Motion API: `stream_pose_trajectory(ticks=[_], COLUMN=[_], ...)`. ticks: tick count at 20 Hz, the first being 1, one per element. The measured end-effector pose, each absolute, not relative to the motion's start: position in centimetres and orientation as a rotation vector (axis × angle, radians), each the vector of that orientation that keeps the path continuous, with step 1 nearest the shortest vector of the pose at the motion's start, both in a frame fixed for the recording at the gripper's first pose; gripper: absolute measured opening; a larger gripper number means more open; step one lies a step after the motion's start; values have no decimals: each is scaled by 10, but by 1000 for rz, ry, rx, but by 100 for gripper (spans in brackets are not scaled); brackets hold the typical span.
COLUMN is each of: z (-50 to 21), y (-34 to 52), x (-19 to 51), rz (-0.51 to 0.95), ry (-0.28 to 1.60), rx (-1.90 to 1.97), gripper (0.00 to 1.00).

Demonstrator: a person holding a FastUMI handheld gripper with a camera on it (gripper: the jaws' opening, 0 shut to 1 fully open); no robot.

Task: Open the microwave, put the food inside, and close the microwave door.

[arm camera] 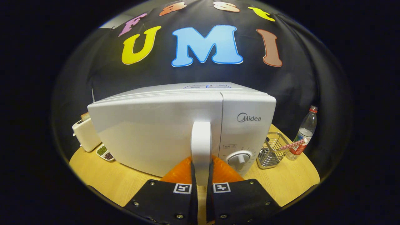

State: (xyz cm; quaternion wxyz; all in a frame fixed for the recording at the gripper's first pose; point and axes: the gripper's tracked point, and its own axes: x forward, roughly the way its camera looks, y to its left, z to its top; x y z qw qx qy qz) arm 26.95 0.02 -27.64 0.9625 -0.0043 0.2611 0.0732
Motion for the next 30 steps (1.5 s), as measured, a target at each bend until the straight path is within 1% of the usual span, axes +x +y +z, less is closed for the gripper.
stream_pose_trajectory(ticks=[2,4,11,16,20,21,30], z=[-276,-270,-264,-263,-261,-261,-264], y=[0,3,22,43,58,64,114], x=[257,232,172,133,106,99,44], rz=[142,164,168,194,192,198,237], ry=[534,487,528,554,568,578,613], rx=[-40,-103,-74,-100,-126,-126,-162], gripper=[11,11,11,24,26,28,28])
